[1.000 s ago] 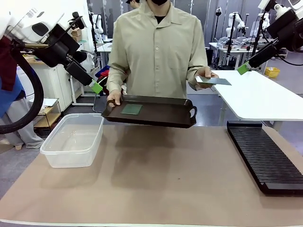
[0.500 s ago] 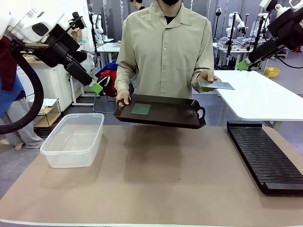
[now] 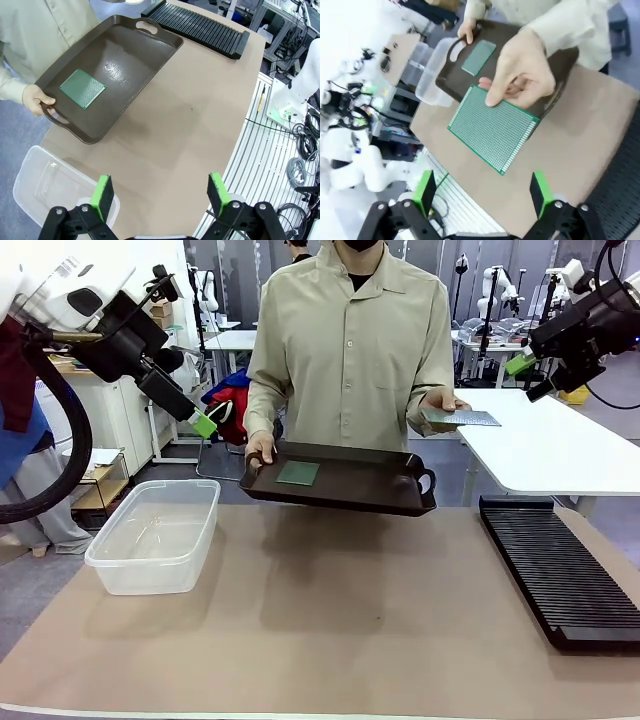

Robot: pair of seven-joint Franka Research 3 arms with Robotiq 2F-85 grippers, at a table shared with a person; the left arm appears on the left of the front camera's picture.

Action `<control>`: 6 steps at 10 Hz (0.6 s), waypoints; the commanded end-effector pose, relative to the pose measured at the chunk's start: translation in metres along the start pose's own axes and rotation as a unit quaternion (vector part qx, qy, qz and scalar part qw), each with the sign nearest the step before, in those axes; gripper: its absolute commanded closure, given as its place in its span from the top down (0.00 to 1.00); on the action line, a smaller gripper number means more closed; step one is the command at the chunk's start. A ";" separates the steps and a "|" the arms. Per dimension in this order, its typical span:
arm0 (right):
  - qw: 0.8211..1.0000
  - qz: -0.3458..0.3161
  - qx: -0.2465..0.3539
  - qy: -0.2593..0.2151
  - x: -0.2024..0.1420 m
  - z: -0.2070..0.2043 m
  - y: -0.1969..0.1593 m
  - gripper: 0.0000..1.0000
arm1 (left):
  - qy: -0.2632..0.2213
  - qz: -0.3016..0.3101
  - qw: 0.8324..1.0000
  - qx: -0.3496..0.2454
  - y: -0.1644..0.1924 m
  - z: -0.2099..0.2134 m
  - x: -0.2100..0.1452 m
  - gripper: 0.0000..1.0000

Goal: Sort PCBs into racks and boxes based on the side picked up.
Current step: Pick up the Blank PCB handed by the Human.

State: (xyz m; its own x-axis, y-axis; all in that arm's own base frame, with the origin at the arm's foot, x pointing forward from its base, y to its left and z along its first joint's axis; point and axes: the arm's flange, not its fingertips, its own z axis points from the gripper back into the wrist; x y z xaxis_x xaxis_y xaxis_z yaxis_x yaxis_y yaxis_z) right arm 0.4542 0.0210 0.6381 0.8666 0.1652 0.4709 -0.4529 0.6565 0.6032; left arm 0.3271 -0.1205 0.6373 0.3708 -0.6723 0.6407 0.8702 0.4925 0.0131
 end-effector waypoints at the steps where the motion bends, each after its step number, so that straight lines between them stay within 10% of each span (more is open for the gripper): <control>1: 0.998 -0.062 0.026 -0.003 0.002 -0.008 -0.015 1.00 | -0.002 -0.003 1.000 0.004 -0.001 -0.001 -0.001 1.00; 3: 0.998 -0.011 -0.028 0.057 -0.005 -0.020 -0.024 1.00 | -0.002 -0.003 1.000 0.004 -0.001 -0.001 -0.001 1.00; 6: 0.998 -0.053 0.022 0.005 -0.002 -0.006 -0.026 1.00 | -0.002 -0.003 1.000 0.004 -0.001 -0.001 -0.001 1.00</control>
State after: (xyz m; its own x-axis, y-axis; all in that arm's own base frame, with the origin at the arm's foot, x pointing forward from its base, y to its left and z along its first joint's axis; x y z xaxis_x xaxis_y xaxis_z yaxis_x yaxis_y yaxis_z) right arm 0.4676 0.0082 0.6136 0.9137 0.1153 0.3897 -0.3652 0.6537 0.6628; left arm 0.3270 -0.1207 0.6373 0.3706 -0.6725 0.6406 0.8704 0.4922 0.0132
